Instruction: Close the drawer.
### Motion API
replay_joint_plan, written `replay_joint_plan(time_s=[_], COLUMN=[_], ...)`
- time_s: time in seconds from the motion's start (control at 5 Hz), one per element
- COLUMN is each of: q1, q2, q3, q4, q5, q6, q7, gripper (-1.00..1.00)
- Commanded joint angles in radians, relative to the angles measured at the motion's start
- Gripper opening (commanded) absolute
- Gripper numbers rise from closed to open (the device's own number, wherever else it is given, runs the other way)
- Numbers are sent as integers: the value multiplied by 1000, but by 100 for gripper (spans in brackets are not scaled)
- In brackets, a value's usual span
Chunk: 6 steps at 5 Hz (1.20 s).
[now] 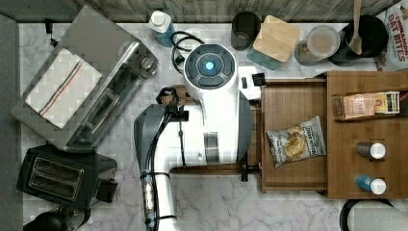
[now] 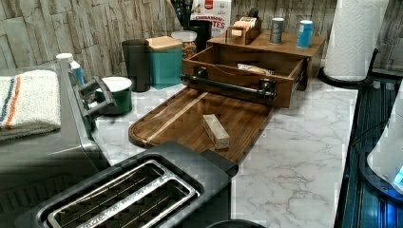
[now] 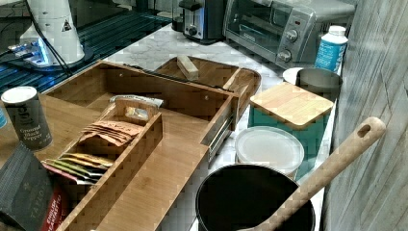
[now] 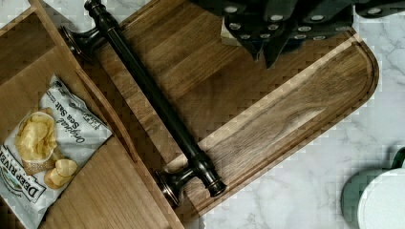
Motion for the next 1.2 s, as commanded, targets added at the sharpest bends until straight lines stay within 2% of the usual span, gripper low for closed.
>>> replay_joint_plan(time_s=[0.2,0.8,1.2], q1=[0,7,-7], q2=[0,-28,-18], q3=[0,11,2], q4=[-1,-176,-279], q5=[-3,-55,-106], q6=[0,151,241], q7=[0,-347,-523], gripper=[-100,-100,-100])
